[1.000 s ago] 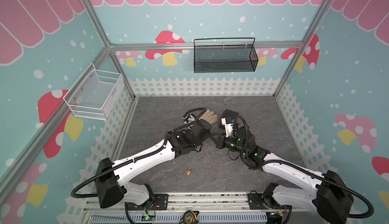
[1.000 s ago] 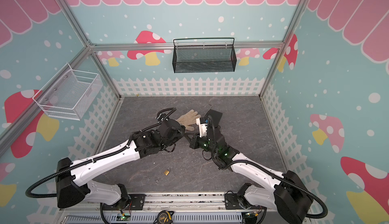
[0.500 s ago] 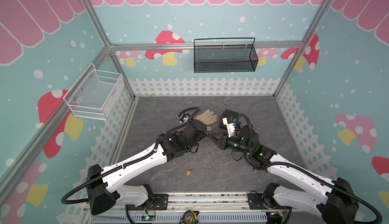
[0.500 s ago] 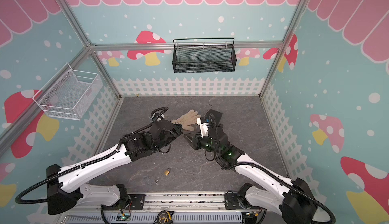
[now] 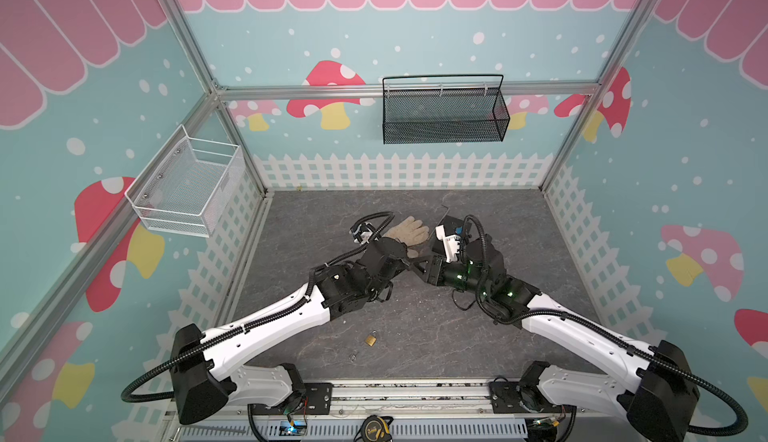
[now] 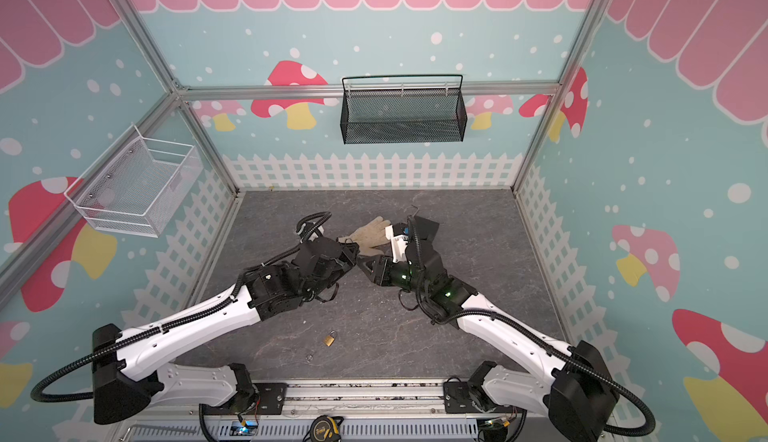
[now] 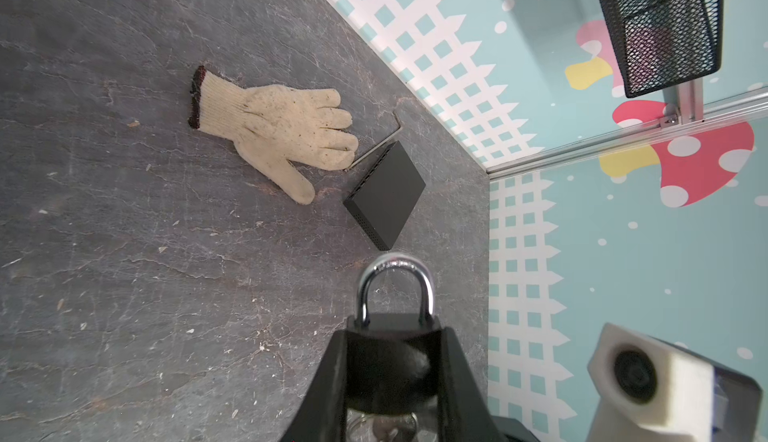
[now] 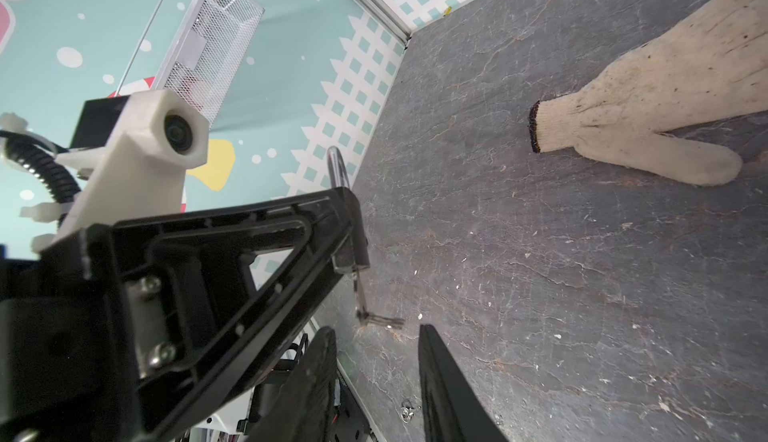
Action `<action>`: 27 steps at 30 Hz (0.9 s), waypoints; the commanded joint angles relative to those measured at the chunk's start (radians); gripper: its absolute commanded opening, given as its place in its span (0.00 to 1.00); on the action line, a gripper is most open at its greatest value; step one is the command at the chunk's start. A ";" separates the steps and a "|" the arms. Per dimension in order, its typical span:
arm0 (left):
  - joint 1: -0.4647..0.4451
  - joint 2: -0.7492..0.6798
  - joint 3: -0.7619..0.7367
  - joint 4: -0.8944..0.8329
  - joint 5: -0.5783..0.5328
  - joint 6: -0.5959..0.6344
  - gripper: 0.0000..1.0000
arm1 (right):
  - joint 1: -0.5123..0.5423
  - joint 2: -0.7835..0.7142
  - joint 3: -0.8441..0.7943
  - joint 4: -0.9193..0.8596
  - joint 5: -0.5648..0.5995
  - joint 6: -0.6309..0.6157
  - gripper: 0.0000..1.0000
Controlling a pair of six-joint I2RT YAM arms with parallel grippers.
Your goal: Unlock with the key
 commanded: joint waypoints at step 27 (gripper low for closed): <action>0.007 0.039 0.043 0.040 0.005 -0.008 0.00 | -0.009 0.065 0.040 0.024 0.007 -0.035 0.18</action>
